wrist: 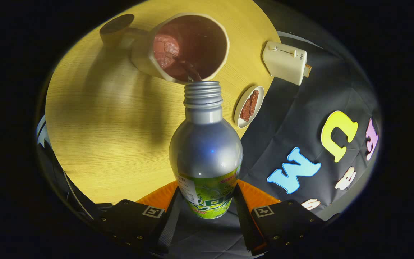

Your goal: Take the bottle from table, then pour the juice into the cup, finally place the bottle on the coaster

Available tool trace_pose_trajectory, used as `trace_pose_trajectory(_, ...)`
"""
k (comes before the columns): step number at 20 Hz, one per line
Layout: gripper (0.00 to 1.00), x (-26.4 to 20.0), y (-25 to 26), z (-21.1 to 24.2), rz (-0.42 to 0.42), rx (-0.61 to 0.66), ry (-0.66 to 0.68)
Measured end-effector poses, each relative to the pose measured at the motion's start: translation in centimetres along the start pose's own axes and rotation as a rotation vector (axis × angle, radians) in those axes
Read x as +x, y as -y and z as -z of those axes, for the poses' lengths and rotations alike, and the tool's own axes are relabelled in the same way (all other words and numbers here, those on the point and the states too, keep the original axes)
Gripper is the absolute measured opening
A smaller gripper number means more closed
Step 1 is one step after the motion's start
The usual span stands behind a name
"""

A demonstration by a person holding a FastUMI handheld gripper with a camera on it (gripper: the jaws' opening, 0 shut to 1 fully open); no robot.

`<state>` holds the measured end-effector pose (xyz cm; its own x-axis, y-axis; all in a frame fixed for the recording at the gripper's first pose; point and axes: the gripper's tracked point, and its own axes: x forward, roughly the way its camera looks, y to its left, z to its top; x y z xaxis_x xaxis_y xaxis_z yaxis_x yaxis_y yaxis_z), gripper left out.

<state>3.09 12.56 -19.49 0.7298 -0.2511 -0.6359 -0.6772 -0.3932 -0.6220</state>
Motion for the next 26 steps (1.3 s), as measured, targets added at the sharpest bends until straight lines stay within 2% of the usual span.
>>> trace_pose_trajectory(26,0.75,-1.5,1.6,-0.7,-0.019,-0.111,-0.079)
